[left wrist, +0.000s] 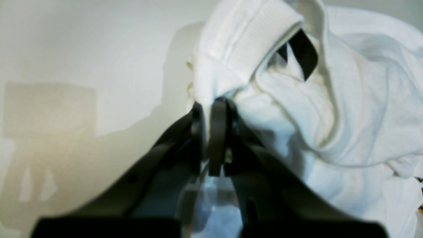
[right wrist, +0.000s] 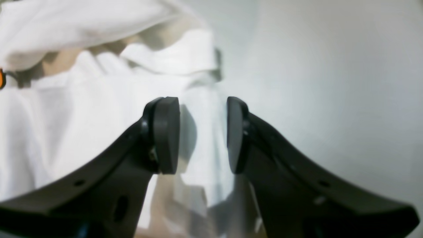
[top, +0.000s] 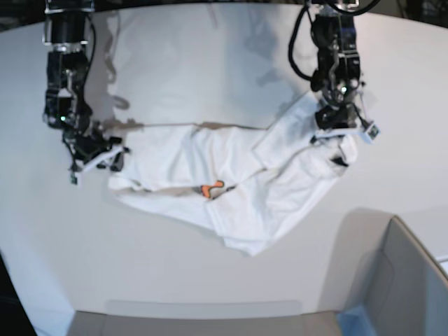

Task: Layout the t-shirt on the table in an organized manner, then fold the t-shirt properly
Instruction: 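Lower the right gripper onto the shirt's opposite edge and grasp it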

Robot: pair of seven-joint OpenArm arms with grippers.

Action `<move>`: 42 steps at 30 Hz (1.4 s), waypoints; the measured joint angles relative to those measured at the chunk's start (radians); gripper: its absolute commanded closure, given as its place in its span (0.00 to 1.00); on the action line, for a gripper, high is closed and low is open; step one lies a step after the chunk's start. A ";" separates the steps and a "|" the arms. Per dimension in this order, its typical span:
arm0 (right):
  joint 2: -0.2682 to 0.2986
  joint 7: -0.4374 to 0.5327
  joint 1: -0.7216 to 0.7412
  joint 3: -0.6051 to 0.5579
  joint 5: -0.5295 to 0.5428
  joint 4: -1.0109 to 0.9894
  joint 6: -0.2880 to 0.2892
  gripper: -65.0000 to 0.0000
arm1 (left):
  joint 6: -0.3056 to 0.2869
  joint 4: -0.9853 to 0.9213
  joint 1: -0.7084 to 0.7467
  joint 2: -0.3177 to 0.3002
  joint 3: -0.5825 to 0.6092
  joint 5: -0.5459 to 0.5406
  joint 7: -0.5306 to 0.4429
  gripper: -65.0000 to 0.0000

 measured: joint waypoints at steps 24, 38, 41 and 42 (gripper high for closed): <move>0.006 -0.015 -0.067 -0.059 -0.123 0.172 0.001 0.94 | 0.000 0.000 0.000 0.000 0.000 0.000 0.001 1.00; 0.002 0.219 -0.319 -0.133 -0.844 0.509 -0.001 0.94 | 0.000 0.000 0.000 0.003 0.000 -0.001 0.002 1.00; 0.004 0.407 -0.434 -0.164 -1.074 0.497 0.029 0.94 | 0.000 0.000 0.001 0.003 0.000 -0.001 0.002 1.00; 0.006 0.462 -0.457 -0.154 -1.143 0.486 0.021 0.94 | 0.001 0.000 0.001 0.003 0.000 -0.001 0.000 1.00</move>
